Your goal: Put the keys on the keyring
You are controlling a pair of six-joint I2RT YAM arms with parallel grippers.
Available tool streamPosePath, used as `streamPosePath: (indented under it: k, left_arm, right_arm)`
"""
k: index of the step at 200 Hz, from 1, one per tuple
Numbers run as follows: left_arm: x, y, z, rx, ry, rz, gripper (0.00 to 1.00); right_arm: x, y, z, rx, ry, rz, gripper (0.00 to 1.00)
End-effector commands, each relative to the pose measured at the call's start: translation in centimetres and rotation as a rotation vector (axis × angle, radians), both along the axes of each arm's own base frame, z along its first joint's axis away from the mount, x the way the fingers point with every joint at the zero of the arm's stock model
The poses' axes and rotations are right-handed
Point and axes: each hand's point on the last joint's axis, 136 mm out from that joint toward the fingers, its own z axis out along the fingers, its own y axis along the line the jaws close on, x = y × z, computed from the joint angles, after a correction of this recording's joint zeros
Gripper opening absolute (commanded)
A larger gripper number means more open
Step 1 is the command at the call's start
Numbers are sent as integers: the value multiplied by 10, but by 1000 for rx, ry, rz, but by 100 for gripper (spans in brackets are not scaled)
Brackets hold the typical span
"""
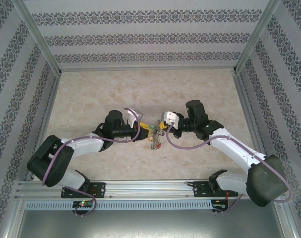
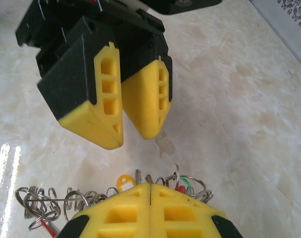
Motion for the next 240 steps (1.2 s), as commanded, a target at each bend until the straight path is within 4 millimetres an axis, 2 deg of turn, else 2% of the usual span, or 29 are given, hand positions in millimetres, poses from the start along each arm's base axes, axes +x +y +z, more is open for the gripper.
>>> streamPosePath:
  k: [1,41,56,86,112,174,240]
  left_arm:
    - [8,-15,24,-16,-231,-69,45]
    - [16,-24,44,-47,-334,-82,48]
    - [10,-27,46,-41,-372,-120,48]
    - [0,-31,53,-60,-414,-175,38]
    - [-8,-30,49,-43,-447,-208,30]
    - [-13,-30,46,29,-527,-255,27]
    - [-14,-35,32,93,-544,-297,24]
  right_arm:
    - [-7,4,3,44,21,46,0]
    - [-8,5,2,49,24,58,0]
    - [-9,5,2,49,26,63,0]
    - [-8,5,3,52,23,65,0]
    - [-8,6,3,53,26,67,0]
    - [-10,6,2,52,35,74,0]
    - [-12,6,1,51,41,78,0]
